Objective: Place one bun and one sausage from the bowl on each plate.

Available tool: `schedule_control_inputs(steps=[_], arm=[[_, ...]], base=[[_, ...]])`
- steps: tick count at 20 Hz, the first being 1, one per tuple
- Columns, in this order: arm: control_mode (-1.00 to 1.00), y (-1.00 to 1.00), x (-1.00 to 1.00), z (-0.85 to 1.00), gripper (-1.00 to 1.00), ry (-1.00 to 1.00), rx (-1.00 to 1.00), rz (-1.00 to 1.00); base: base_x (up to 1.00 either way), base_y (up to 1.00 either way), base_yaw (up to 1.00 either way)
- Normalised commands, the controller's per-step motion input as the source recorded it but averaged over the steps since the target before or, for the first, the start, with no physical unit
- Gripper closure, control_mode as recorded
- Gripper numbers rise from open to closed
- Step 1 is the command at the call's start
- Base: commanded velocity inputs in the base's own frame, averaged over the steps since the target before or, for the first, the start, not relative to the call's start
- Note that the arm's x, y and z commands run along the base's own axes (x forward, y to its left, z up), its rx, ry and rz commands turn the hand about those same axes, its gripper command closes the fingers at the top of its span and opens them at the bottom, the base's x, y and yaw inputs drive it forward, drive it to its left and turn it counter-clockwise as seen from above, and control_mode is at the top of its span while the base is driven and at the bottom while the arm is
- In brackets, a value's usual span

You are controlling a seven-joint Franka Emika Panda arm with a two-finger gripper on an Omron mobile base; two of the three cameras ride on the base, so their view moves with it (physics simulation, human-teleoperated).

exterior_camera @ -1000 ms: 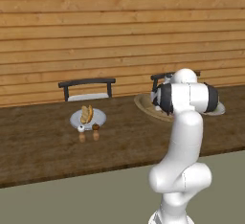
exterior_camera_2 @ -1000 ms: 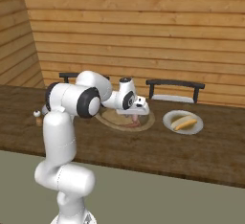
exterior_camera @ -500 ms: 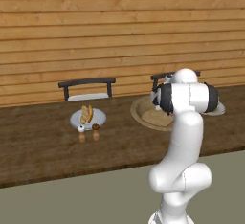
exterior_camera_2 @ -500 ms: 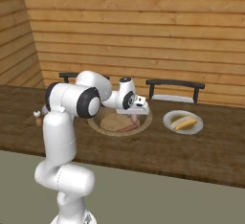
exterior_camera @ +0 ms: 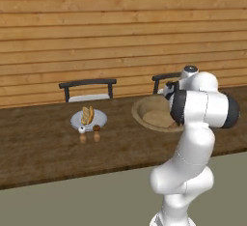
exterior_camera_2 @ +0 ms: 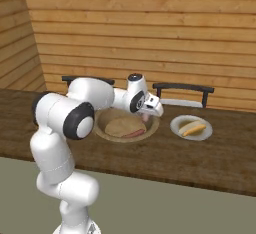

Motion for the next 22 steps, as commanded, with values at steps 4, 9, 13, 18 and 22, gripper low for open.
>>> schedule_control_inputs(steps=[4,9,13,18,22], arm=[[-1.0,-0.98,-0.04,0.52,1.0,-0.01,0.15,-0.59],[-1.0,-0.98,0.13,0.0,1.0,0.1,0.24,-0.65],[-1.0,-0.38,0.06,-0.16,1.0,0.07,0.16,-0.19],[-1.0,-0.03,0.49,-0.21,1.0,0.0,0.0,-0.05],[-1.0,-0.11,0.45,-0.39,1.0,0.0,-0.05,-0.05]], base=[[0.0,0.0,0.0],[0.0,0.0,0.0],[0.0,0.0,0.0],[0.0,0.0,0.0],[0.0,0.0,0.0]])
